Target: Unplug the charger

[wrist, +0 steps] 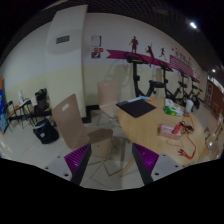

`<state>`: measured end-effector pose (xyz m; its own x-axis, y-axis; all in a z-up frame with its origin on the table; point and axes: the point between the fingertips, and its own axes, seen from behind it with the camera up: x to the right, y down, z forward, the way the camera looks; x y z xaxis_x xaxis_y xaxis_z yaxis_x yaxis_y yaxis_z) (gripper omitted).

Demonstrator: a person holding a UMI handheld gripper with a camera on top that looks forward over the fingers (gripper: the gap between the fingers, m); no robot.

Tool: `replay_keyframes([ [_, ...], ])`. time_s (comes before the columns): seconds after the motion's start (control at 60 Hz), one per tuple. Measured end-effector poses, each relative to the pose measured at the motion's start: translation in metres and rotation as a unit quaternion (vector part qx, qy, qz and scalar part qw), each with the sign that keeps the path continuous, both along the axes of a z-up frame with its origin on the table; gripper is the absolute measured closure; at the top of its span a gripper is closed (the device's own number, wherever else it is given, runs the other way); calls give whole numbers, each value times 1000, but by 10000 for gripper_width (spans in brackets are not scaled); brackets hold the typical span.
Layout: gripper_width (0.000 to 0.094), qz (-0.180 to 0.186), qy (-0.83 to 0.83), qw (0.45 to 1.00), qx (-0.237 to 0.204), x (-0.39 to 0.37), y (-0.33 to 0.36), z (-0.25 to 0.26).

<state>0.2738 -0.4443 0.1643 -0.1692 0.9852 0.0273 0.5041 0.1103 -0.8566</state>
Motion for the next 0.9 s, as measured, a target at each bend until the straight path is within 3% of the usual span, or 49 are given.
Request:
replay_keyframes([
  [0.1,75,-40,0,999,2,-3,23,1],
  [0.2,79,-76,0,997,1,-22,95,-3],
  [0.233,76,-95,1,995,4,-8,81,0],
  [0.517,78,-201,1,980,10,-15,227,-16],
  [0.733,79,-240,19,971,5,-28,282,-32],
  [0.9,73,-239,46,970,-3,-59,306,-40],
])
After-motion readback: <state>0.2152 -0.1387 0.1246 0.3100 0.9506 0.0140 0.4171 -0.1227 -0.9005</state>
